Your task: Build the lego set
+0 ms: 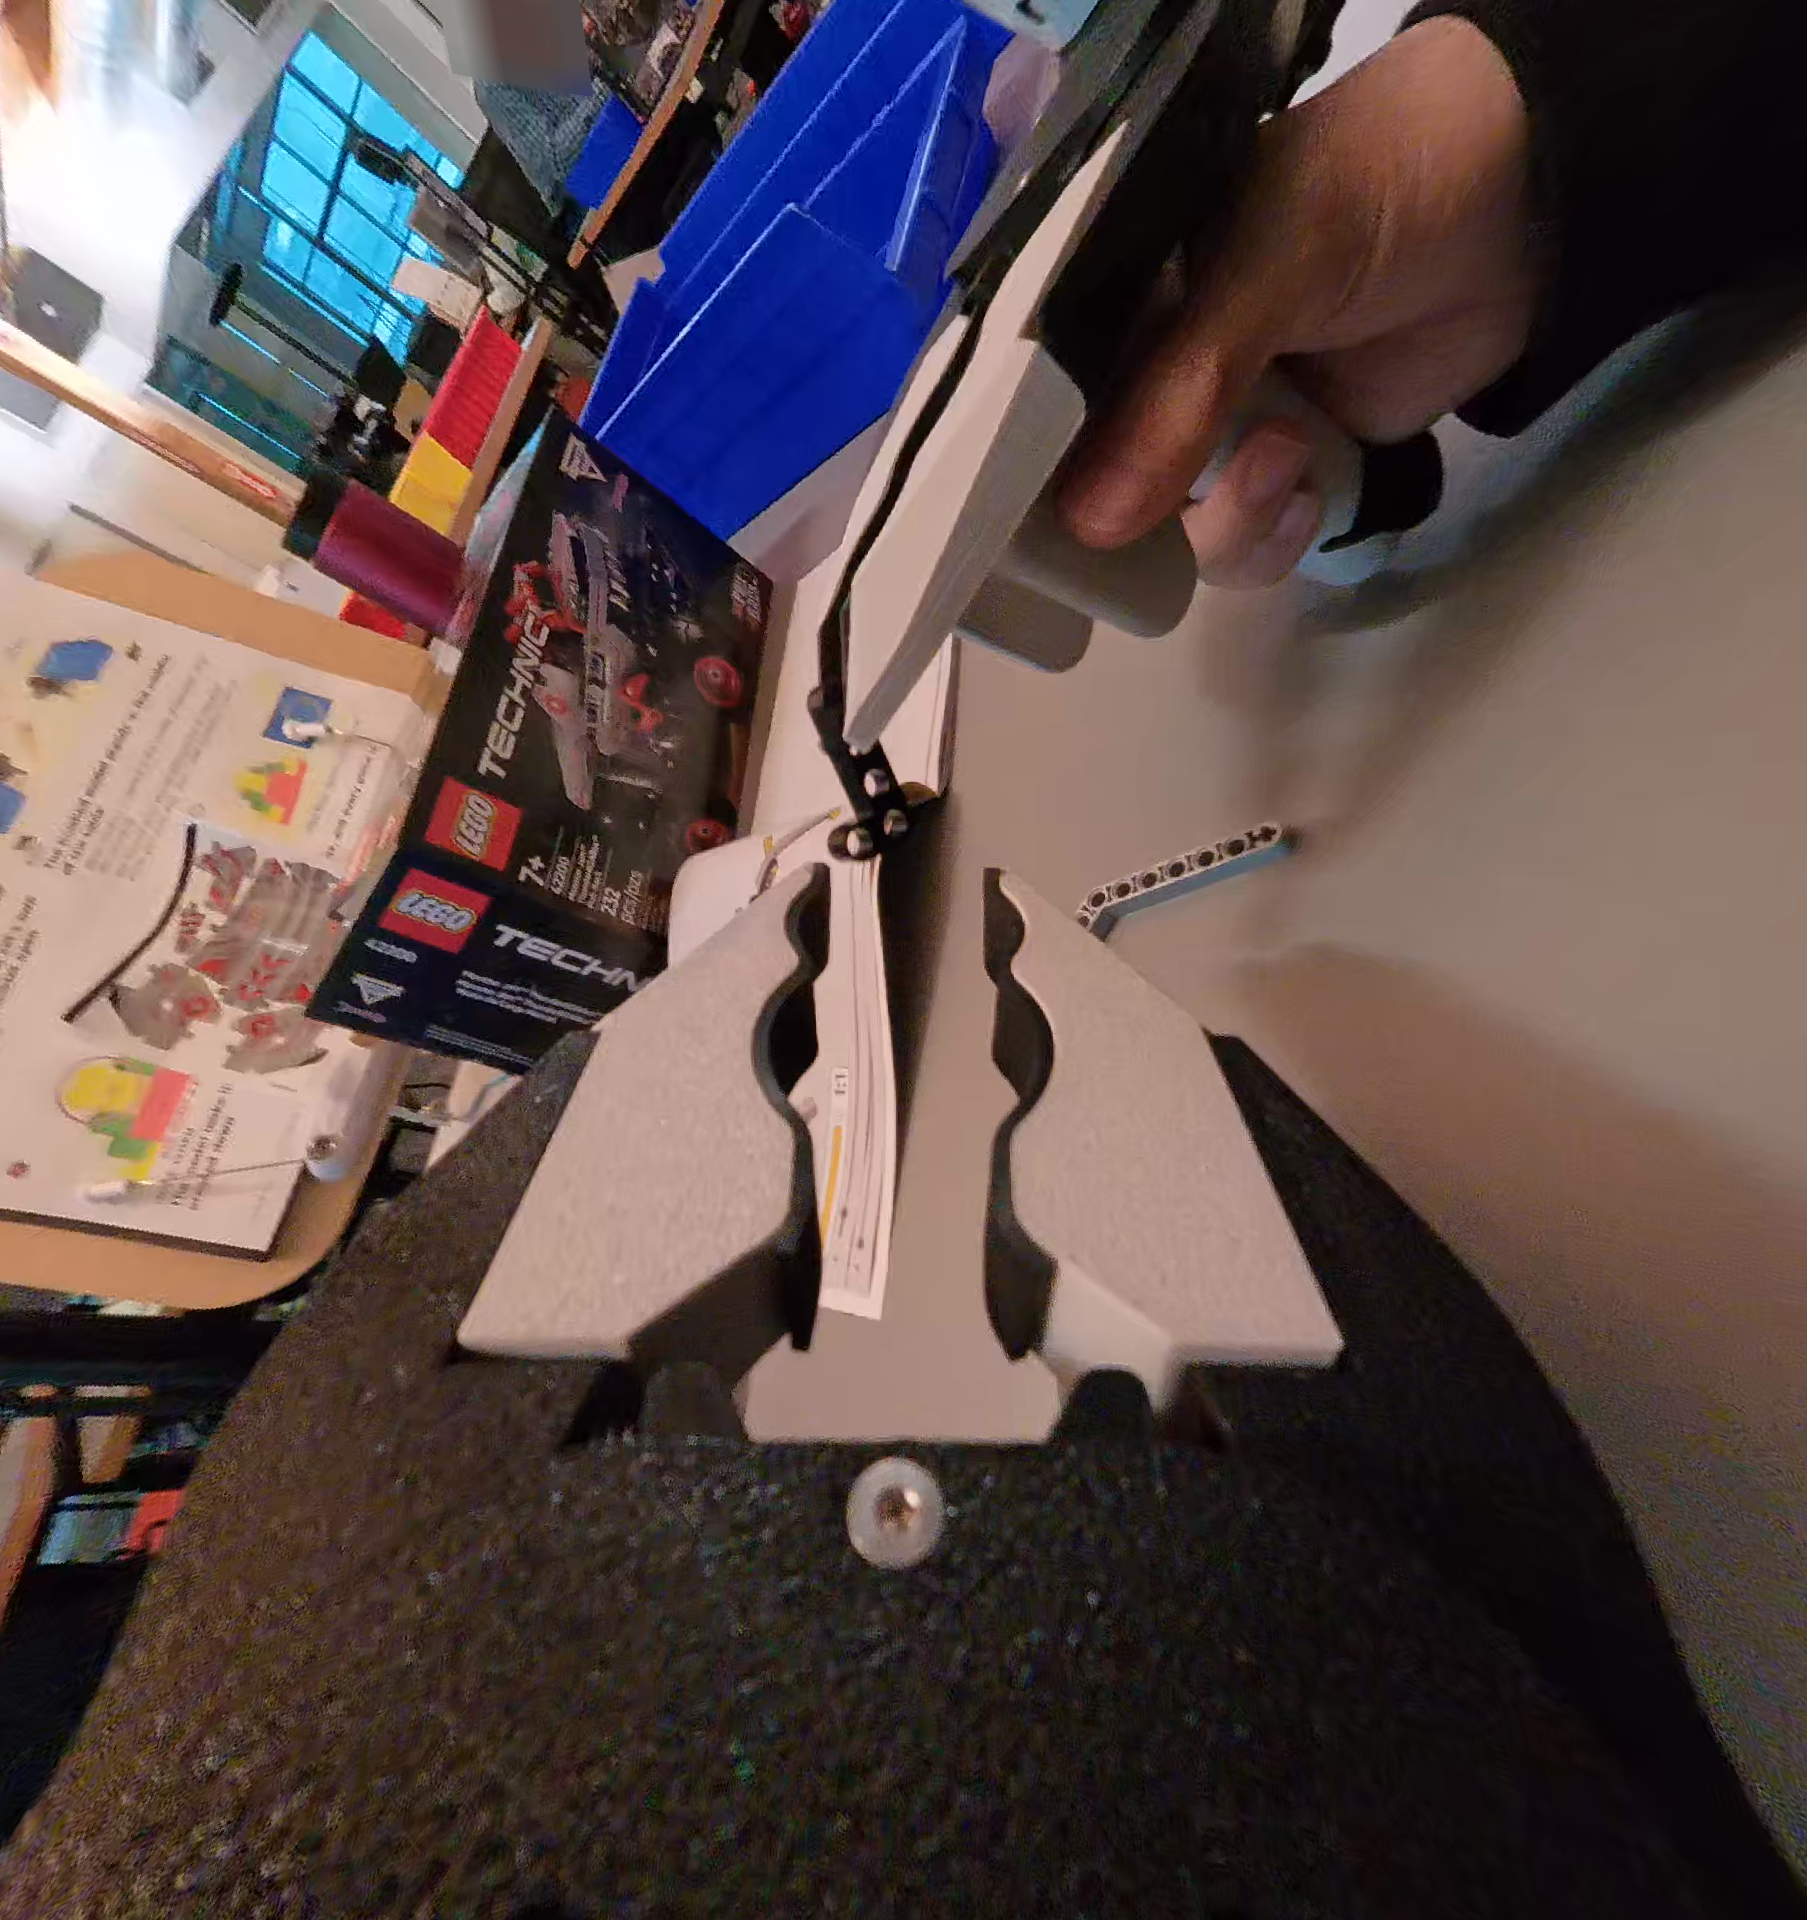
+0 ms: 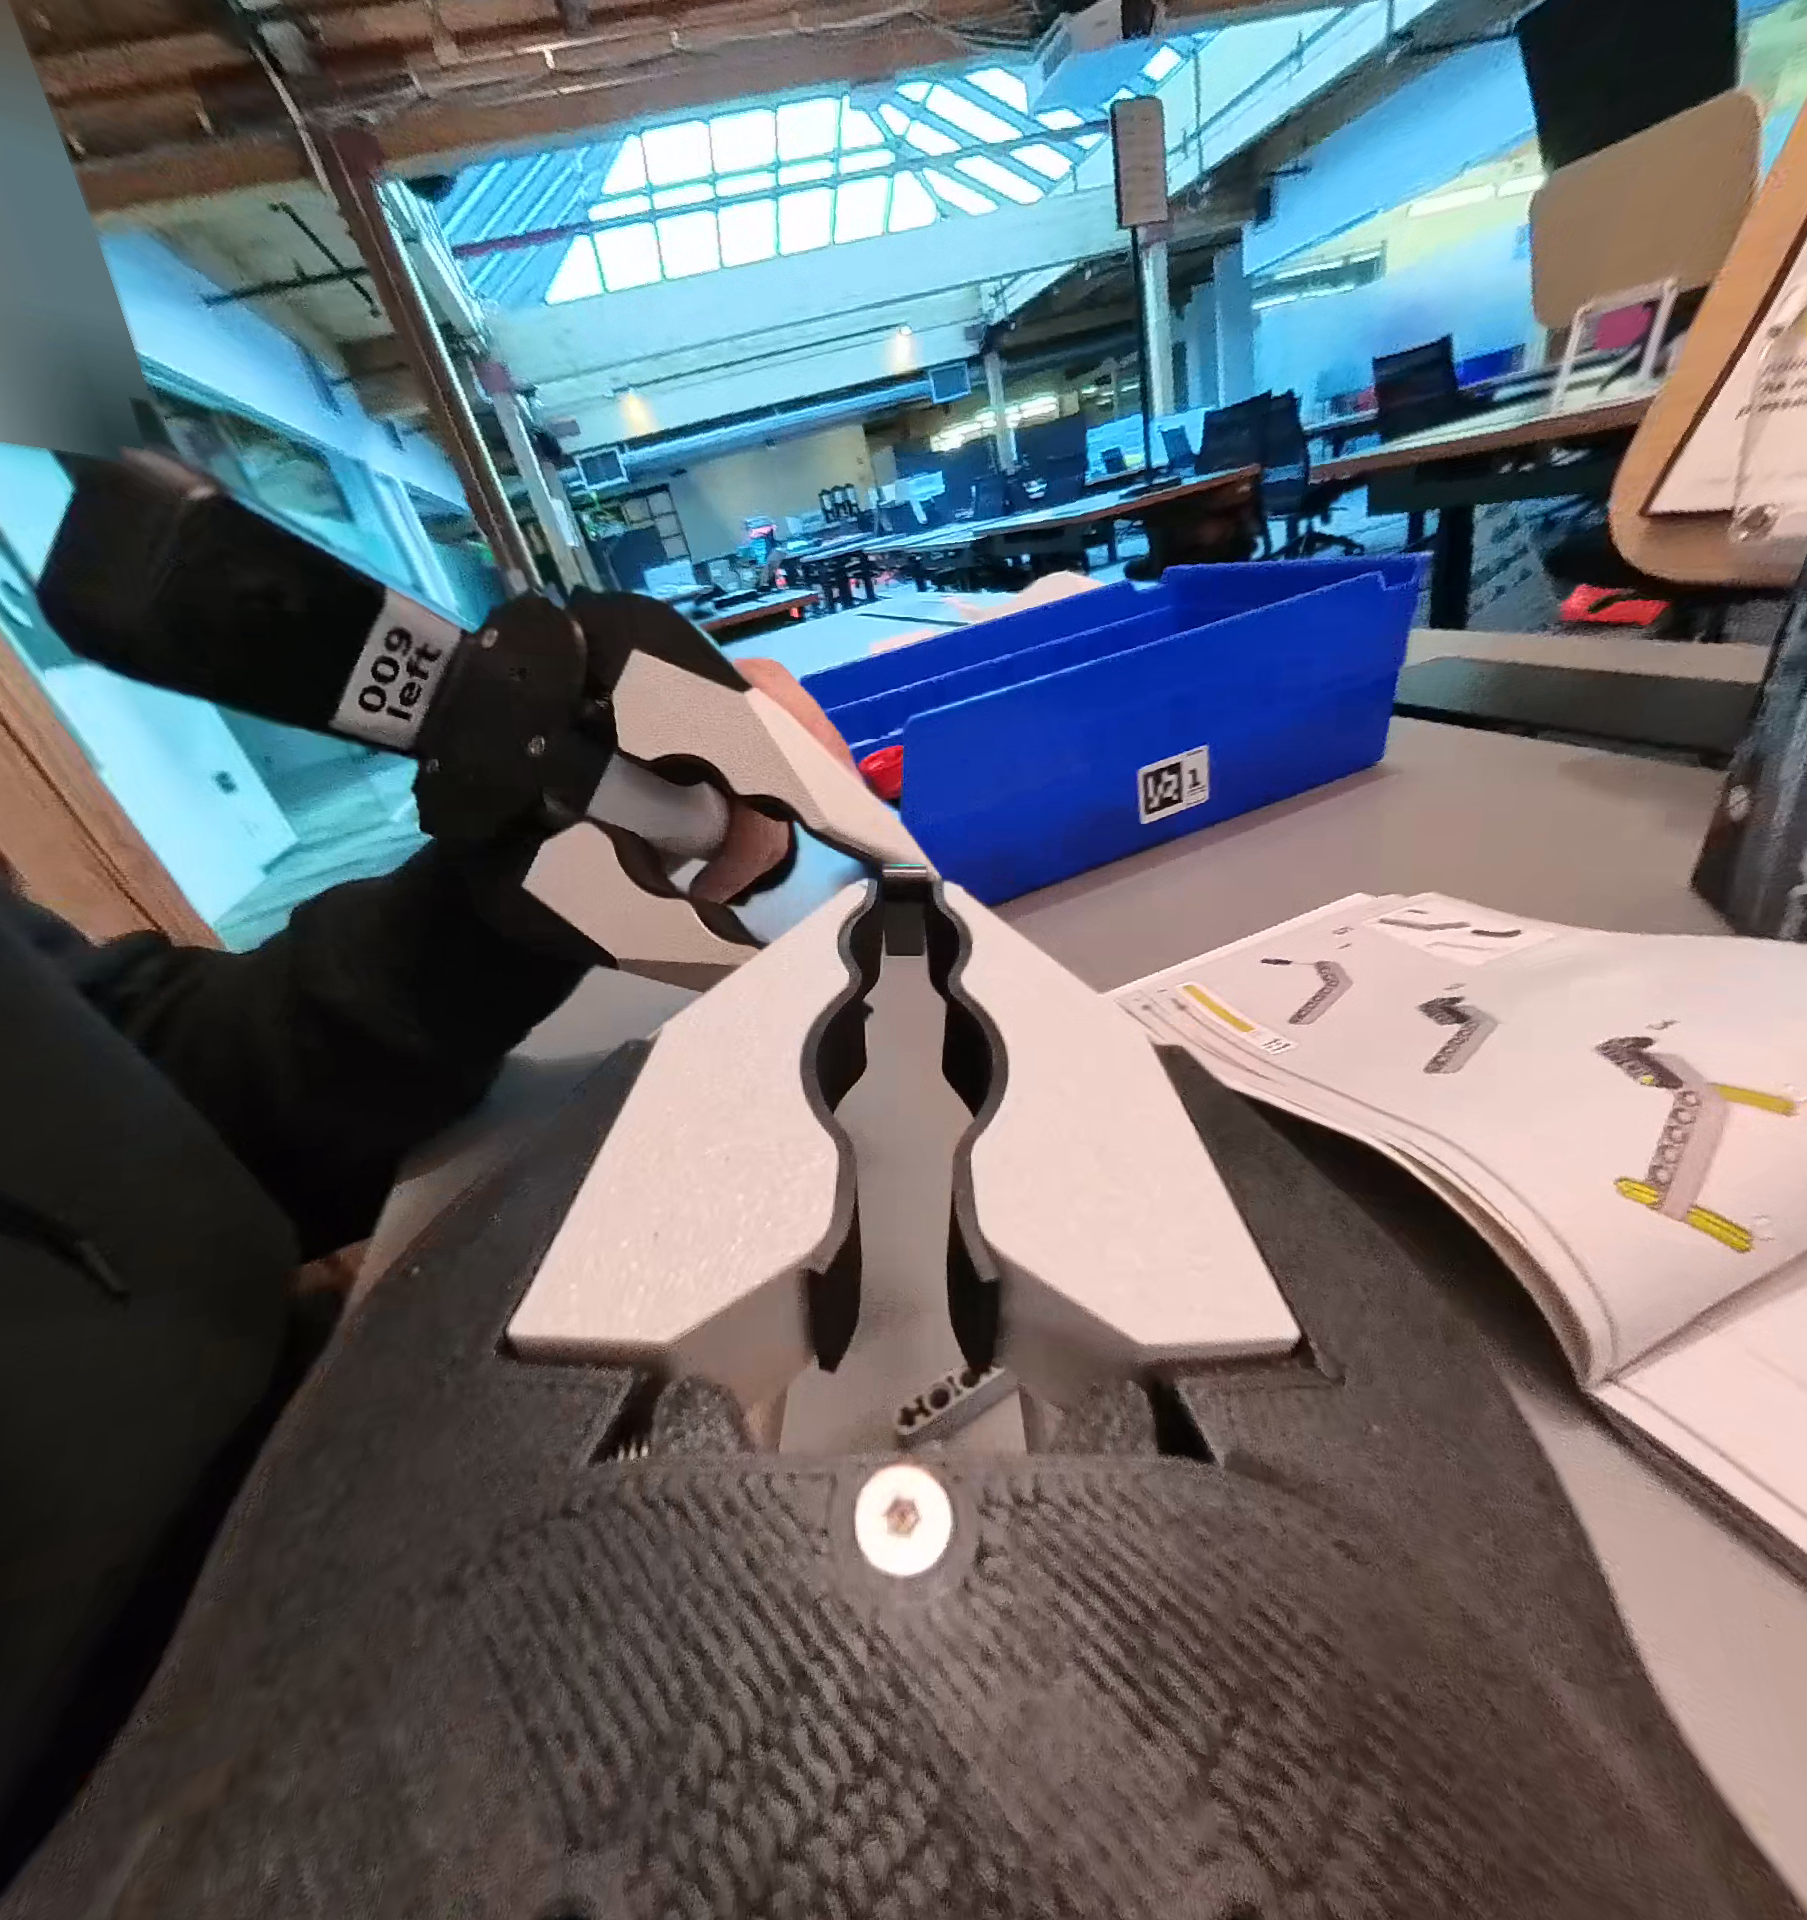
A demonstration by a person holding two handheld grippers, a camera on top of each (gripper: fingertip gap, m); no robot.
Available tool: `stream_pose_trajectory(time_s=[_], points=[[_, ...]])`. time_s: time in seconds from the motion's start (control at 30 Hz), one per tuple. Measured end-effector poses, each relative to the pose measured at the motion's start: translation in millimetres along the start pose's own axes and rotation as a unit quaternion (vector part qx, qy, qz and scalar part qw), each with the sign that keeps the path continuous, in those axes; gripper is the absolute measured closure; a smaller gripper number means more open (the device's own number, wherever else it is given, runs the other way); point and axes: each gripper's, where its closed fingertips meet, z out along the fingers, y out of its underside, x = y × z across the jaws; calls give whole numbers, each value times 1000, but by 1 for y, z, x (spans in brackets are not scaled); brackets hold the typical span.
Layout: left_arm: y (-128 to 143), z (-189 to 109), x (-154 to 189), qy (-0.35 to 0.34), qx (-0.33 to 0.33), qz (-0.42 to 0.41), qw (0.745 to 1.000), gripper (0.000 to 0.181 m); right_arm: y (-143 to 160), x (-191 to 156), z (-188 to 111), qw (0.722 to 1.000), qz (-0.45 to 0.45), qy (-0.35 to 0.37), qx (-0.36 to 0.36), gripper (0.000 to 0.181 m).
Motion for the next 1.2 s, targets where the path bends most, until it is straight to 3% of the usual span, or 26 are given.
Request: stream_pose_trajectory(time_s=[0.53,0.73,0.97,1.2], points=[[-10,1,4,9,-2,5,1000,167,8,-2,3,998,60,-24,-13,175],[-9,4,-4,-10,-23,-31,999,165,6,1,2,997,72,-19,-4,176],[-9,13,-6,-48,-60,19,997,170,5,3,2,996,82,-16,3,176],[-11,11,-8,-45,-42,-9,998,176,2,2,0,997,78,-22,10,174]])
